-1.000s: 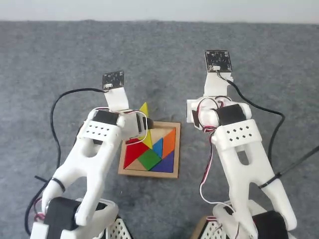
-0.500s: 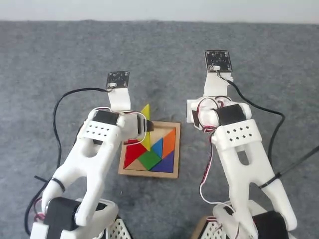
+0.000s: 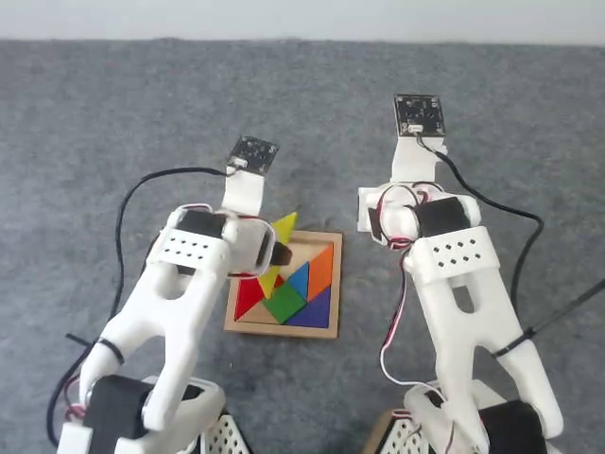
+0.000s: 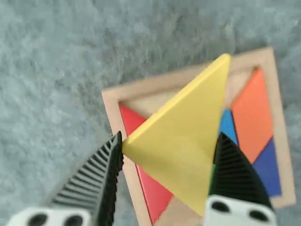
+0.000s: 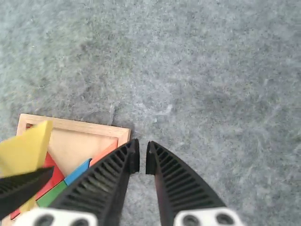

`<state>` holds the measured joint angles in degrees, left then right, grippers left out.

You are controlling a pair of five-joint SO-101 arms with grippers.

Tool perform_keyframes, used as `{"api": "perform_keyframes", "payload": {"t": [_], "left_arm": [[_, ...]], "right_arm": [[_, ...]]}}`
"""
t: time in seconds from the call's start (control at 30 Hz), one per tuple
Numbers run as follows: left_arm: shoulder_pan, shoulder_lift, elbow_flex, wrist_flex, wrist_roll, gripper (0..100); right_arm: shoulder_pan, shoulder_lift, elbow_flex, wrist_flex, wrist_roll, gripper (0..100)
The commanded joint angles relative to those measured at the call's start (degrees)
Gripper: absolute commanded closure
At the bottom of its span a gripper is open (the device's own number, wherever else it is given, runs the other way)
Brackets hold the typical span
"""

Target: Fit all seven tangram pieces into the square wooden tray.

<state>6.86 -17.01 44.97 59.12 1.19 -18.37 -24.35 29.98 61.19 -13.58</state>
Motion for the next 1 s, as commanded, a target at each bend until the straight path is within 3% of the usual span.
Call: {"api": "perform_keyframes", "payload": {"t": [0.0,0.37,0.77,0.87,0.97], "left_arm": [[3.5,-2.5,-5.4,8.6,-0.5,99],[8.8,-2.3,-6.7,15.6,0.1,99],[8.5,-1.4,-8.8,15.5,27.5,99],[8.5,4.7,-12.4,15.6,33.3,99],[8.5,15.6,-19.6,19.0,34.1,99]], "right_arm": [[0.4,-2.6,-0.5,0.0,-0.6,95.0],[0.5,-2.7,-0.5,0.4,-0.6,95.0],[0.5,-2.7,-0.5,0.4,-0.6,95.0],[0.5,-2.7,-0.5,0.4,-0.6,95.0],[0.5,-2.7,-0.5,0.4,-0.6,95.0]]}}
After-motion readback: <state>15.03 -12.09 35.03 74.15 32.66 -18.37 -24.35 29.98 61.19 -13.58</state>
